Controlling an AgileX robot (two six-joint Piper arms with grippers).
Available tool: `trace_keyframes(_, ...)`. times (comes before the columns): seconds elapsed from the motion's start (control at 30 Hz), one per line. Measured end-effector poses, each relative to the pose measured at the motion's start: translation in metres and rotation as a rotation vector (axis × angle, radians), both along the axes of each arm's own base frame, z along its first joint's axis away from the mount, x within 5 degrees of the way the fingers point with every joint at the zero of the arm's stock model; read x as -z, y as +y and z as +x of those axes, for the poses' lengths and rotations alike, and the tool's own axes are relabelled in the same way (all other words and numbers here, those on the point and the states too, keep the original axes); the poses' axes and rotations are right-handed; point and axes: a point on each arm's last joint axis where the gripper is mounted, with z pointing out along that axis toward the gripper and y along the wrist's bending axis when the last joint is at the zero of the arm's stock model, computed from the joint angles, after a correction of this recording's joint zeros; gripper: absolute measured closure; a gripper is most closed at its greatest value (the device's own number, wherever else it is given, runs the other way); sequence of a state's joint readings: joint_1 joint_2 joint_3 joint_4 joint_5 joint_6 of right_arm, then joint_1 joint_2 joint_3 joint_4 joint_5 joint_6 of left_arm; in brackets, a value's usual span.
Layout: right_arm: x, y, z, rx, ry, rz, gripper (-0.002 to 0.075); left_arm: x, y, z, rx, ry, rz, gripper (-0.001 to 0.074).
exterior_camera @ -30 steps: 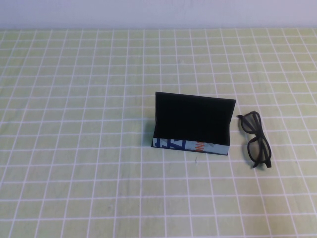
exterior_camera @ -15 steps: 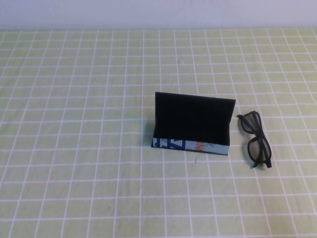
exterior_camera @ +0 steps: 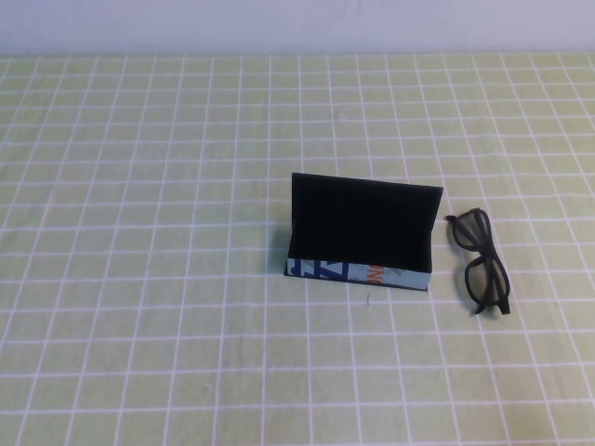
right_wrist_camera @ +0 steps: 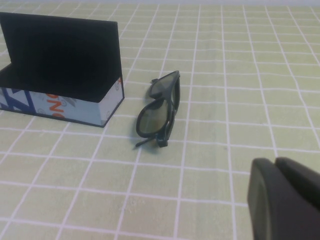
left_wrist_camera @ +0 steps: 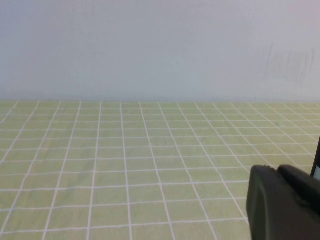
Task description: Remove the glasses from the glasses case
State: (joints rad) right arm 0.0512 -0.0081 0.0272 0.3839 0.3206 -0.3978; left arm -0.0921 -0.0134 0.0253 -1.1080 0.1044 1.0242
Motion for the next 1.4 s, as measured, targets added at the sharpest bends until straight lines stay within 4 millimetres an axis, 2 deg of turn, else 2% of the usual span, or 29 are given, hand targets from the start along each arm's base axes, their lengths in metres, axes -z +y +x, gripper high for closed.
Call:
trace_keyframes(0.37, 0.000, 0.000, 0.000, 0.000, 0.000, 0.002, 0.0743, 0.000, 0.000, 0.000, 0.004, 0.002, 0.003, 0.0739)
trace_keyframes(0.6, 0.000, 0.000, 0.000, 0.000, 0.000, 0.004, 0.0743, 0.000, 0.004, 0.001, -0.050, -0.011, 0.070, 0.0739)
trace_keyframes(0.7, 0.000, 0.000, 0.000, 0.000, 0.000, 0.004, 0.0743, 0.005, 0.006, 0.001, -0.062, 0.037, 0.101, 0.0739)
trace_keyframes(0.93, 0.000, 0.000, 0.000, 0.000, 0.000, 0.004, 0.0743, 0.025, 0.007, -0.002, -0.065, 0.265, 0.123, 0.0739)
trace_keyframes(1.4, 0.000, 0.000, 0.000, 0.000, 0.000, 0.004, 0.0743, 0.027, 0.007, -0.003, -0.064, 0.292, 0.116, 0.0739)
